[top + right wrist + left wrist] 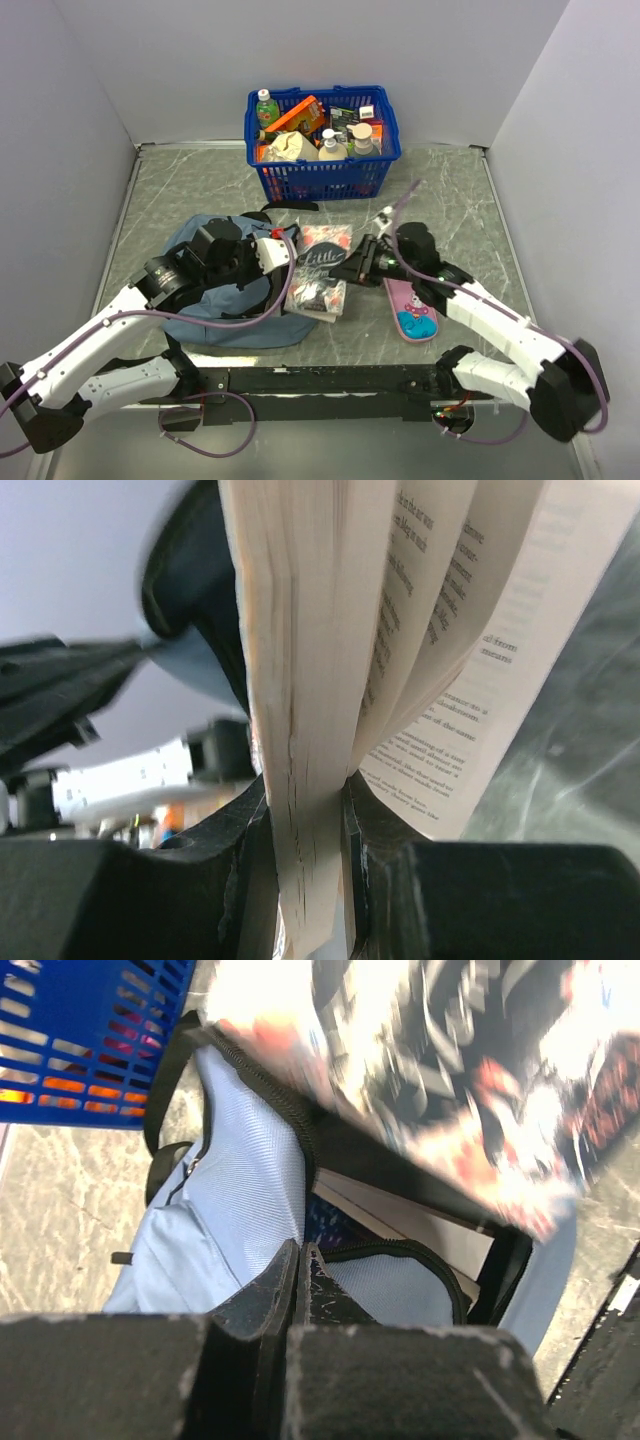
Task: Pack the student bag
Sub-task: Place the book in the student bag.
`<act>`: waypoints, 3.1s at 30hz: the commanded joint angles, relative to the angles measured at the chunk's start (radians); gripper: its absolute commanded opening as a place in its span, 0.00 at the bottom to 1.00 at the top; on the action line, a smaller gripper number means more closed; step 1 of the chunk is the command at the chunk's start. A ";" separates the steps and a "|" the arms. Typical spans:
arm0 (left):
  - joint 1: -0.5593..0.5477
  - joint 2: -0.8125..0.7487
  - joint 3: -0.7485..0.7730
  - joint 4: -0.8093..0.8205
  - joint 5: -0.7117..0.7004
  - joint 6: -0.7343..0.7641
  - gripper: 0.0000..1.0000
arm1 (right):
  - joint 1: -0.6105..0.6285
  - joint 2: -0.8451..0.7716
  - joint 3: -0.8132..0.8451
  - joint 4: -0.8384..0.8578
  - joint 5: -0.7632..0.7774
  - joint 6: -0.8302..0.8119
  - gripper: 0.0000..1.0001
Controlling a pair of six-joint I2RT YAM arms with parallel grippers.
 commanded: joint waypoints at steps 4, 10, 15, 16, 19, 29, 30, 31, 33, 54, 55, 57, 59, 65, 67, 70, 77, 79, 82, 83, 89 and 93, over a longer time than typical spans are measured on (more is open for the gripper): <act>-0.003 -0.021 0.064 0.108 0.082 -0.042 0.01 | 0.066 0.138 0.124 0.025 -0.111 0.037 0.00; -0.003 0.001 0.083 0.073 0.156 -0.041 0.01 | 0.073 0.291 0.229 0.120 -0.169 0.045 0.00; -0.003 0.028 0.109 0.030 0.236 -0.031 0.01 | 0.085 0.410 0.375 0.136 -0.131 0.014 0.00; -0.003 0.032 0.111 0.020 0.242 -0.030 0.01 | 0.088 0.431 0.386 0.142 -0.114 0.019 0.00; -0.003 0.033 0.111 0.030 0.248 -0.036 0.01 | 0.131 0.474 0.432 0.134 -0.036 0.003 0.00; -0.005 0.044 0.100 0.072 0.271 -0.033 0.01 | 0.330 0.674 0.475 0.243 0.050 0.108 0.00; -0.006 0.044 0.099 0.076 0.271 -0.031 0.01 | 0.333 0.703 0.479 0.258 0.049 0.115 0.00; -0.006 0.044 0.096 0.078 0.274 -0.034 0.01 | 0.335 0.717 0.483 0.272 0.047 0.112 0.01; -0.006 0.041 0.094 0.082 0.274 -0.038 0.01 | 0.335 0.744 0.524 0.260 0.027 0.082 0.21; -0.008 0.035 0.100 0.069 0.257 -0.024 0.01 | 0.197 0.549 0.357 0.019 0.150 -0.210 0.03; -0.008 0.036 0.096 0.069 0.257 -0.024 0.01 | 0.238 0.560 0.370 0.012 0.157 -0.213 0.01; -0.008 0.036 0.094 0.075 0.257 -0.024 0.01 | 0.279 0.591 0.410 0.011 0.161 -0.207 0.00; -0.006 0.038 0.090 0.079 0.256 -0.024 0.01 | 0.325 0.614 0.432 0.037 0.134 -0.187 0.00; -0.008 0.042 0.090 0.090 0.267 -0.027 0.01 | 0.402 0.672 0.499 0.045 0.063 -0.207 0.00; -0.008 0.041 0.088 0.092 0.273 -0.030 0.01 | 0.399 0.694 0.518 0.045 0.029 -0.208 0.00; -0.006 0.033 0.094 0.081 0.277 -0.028 0.01 | 0.370 0.717 0.512 0.039 0.001 -0.234 0.00; -0.009 0.036 0.082 0.073 0.306 -0.027 0.01 | 0.335 0.796 0.541 0.159 -0.227 -0.272 0.00; -0.011 0.039 0.091 0.069 0.320 -0.024 0.01 | 0.341 0.797 0.530 0.206 -0.290 -0.276 0.00; -0.012 0.038 0.085 0.076 0.334 -0.027 0.01 | 0.347 0.839 0.591 0.253 -0.381 -0.317 0.00; -0.012 0.039 0.082 0.079 0.342 -0.027 0.01 | 0.347 0.856 0.636 0.064 -0.373 -0.358 0.08; -0.017 0.030 0.073 0.075 0.357 -0.027 0.01 | 0.269 0.716 0.489 0.047 -0.232 -0.386 0.75; -0.019 0.021 0.061 0.070 0.352 -0.015 0.01 | 0.203 0.610 0.380 0.112 -0.231 -0.353 0.73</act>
